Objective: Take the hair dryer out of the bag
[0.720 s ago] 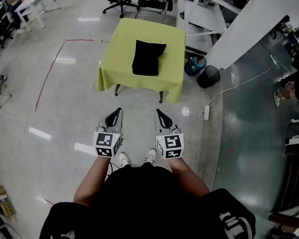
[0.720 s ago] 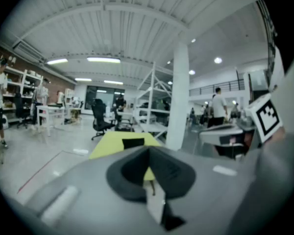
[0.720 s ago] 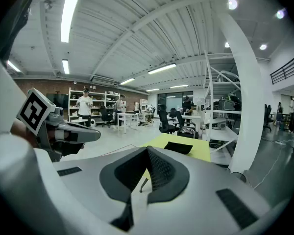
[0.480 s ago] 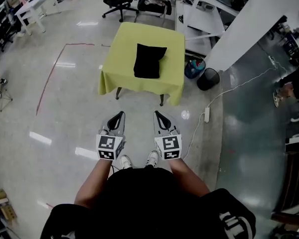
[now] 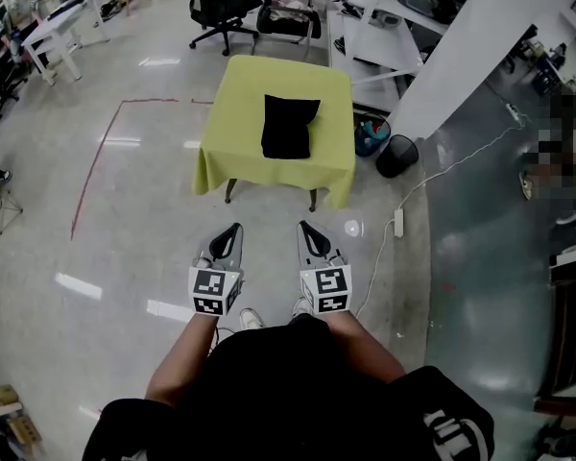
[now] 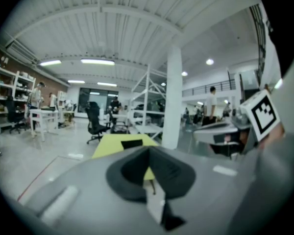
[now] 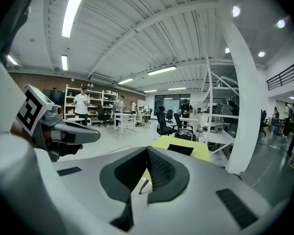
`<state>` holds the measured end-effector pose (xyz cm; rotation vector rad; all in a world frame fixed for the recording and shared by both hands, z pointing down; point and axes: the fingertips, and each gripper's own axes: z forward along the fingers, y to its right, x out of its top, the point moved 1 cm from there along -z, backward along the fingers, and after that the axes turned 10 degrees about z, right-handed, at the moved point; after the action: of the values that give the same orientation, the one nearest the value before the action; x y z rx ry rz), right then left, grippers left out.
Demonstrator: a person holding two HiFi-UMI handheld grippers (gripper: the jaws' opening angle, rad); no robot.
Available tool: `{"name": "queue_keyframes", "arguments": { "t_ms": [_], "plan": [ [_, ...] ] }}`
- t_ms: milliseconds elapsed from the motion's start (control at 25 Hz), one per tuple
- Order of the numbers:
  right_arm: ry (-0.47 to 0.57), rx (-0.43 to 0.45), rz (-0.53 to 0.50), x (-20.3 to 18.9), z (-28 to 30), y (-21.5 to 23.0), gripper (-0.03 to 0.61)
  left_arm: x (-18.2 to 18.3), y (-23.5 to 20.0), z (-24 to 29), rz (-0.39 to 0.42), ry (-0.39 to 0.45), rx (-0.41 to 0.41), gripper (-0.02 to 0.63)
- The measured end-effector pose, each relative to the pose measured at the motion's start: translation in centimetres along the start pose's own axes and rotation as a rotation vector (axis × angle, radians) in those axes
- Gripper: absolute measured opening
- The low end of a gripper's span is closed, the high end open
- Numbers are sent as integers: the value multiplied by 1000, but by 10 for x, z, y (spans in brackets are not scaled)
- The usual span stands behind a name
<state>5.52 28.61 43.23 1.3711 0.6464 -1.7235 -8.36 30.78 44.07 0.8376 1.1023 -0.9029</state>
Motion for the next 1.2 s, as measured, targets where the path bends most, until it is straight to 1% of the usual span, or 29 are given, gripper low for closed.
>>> {"name": "queue_keyframes", "arguments": {
  "t_ms": [280,400,560,960,1200],
  "plan": [
    [-12,-7,-3,-3,7,-5,6,-1,-7,3,13,11,-20,7],
    [-8,-10,-7,-3,18,-2,8,-6,-12,12,15,5,-25,6],
    [-9,-5,-2,3,35,9,6,-2,-19,29,17,-4,-31,8],
    [-23,-2,25,9,77,60,6,6,-27,91,38,-34,-23,8],
    [-13,26,27,19,111,93,7,14,-36,132,40,-46,5,7]
  ]
}}
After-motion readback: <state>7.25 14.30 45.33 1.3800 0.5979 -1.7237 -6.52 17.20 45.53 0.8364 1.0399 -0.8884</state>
